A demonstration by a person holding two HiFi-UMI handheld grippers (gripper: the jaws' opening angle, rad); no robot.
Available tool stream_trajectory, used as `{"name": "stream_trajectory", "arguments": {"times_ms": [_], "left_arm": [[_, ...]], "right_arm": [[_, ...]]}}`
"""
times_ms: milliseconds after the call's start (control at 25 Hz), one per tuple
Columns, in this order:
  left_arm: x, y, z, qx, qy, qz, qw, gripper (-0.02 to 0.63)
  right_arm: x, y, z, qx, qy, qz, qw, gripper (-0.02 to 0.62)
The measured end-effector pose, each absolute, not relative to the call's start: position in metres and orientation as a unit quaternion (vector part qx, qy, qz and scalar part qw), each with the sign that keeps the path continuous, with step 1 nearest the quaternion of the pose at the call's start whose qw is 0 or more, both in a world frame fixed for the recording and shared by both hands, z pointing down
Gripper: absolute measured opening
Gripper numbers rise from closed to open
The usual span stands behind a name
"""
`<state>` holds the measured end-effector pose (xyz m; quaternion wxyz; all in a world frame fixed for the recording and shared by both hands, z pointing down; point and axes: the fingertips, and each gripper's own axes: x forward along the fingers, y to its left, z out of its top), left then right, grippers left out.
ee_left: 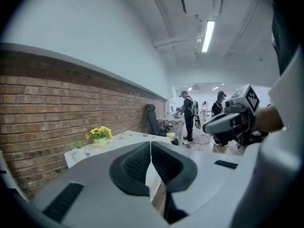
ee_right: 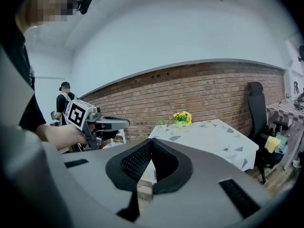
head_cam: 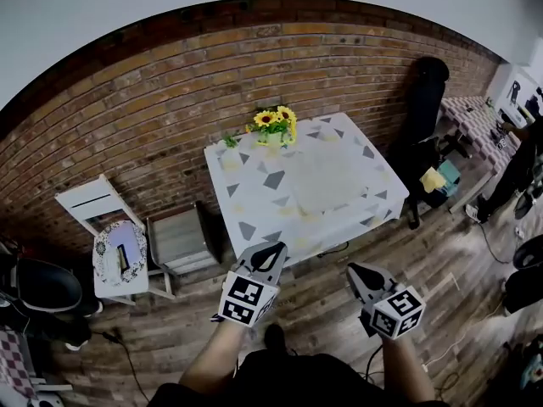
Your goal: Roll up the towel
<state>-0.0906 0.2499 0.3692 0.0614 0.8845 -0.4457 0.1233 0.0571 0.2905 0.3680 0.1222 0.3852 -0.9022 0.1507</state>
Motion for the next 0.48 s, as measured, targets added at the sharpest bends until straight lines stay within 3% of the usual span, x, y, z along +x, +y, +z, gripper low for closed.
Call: {"name": "stream_trajectory", "arguments": {"times_ms": [480], "left_arm": [[-0.103,0.175,0.390,0.882,-0.446,0.131,0.081,0.020]], "right_arm": [[0.037,0.216,0.387,0.371,-0.904,0.164,0.138,0.014]]}}
